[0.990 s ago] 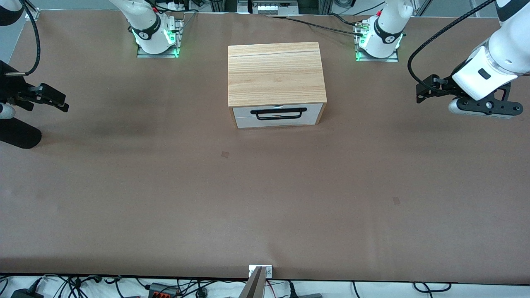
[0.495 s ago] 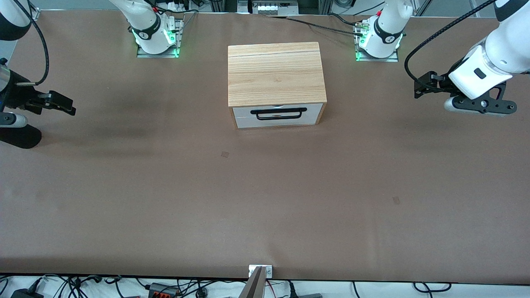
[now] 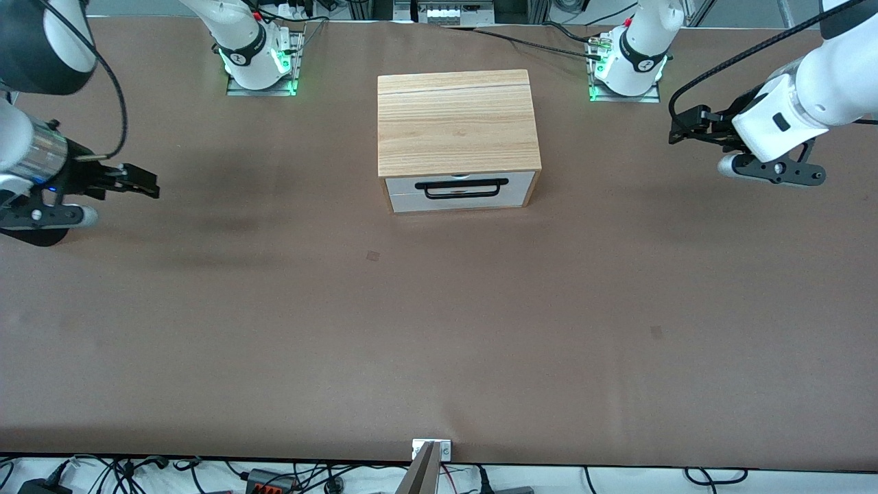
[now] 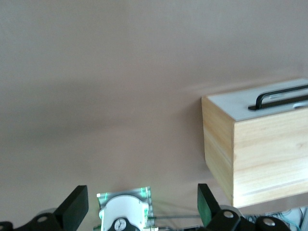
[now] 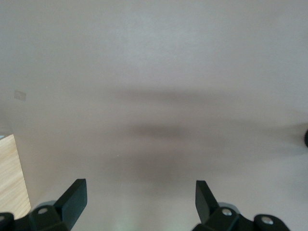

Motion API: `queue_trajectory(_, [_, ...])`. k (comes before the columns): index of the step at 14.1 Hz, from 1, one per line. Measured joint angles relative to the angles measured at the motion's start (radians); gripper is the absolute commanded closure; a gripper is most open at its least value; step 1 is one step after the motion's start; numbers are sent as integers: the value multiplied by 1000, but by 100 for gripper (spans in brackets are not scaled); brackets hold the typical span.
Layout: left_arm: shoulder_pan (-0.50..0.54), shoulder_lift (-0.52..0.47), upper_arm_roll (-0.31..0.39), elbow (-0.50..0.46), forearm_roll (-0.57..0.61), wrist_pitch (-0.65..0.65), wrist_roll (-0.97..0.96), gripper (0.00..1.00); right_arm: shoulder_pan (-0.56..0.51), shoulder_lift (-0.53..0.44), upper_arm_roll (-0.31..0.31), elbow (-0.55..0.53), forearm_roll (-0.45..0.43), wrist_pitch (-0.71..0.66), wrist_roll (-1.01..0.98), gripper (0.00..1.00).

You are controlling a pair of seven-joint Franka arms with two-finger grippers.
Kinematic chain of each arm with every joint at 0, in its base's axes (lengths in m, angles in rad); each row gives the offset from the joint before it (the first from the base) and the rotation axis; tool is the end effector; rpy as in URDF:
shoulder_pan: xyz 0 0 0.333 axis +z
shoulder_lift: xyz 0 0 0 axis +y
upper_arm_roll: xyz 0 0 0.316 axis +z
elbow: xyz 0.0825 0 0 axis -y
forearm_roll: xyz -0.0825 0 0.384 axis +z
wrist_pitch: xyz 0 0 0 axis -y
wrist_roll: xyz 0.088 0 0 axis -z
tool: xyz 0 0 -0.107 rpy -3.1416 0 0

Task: Pull top drawer with both arms simultaneously
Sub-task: 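Move the left gripper and the right gripper toward the drawer handle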

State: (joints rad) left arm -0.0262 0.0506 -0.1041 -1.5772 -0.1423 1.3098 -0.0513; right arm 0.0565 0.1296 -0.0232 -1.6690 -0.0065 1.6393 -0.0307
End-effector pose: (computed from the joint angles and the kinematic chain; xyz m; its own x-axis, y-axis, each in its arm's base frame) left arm 0.5299 -0.0861 0.5773 0.9420 -0.1107 -0.3167 -0.0722 -0.9888 0.1307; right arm 0.5849 0.0195 0.5098 0.9853 0.0637 -0.1588 0.0652 -0.9979 0.0045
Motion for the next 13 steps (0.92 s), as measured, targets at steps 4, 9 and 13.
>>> queue_trajectory(4, [36,22,1,-24,-132,-95,7,0,18,76,2,12,41,7,-2,0])
queue_trajectory(9, [146,26,5,-160,-364,-31,199,0,125,198,12,74,281,44,-3,0])
queue_trajectory(13, [148,32,-15,-357,-576,191,322,0,153,287,14,78,536,112,-81,0])
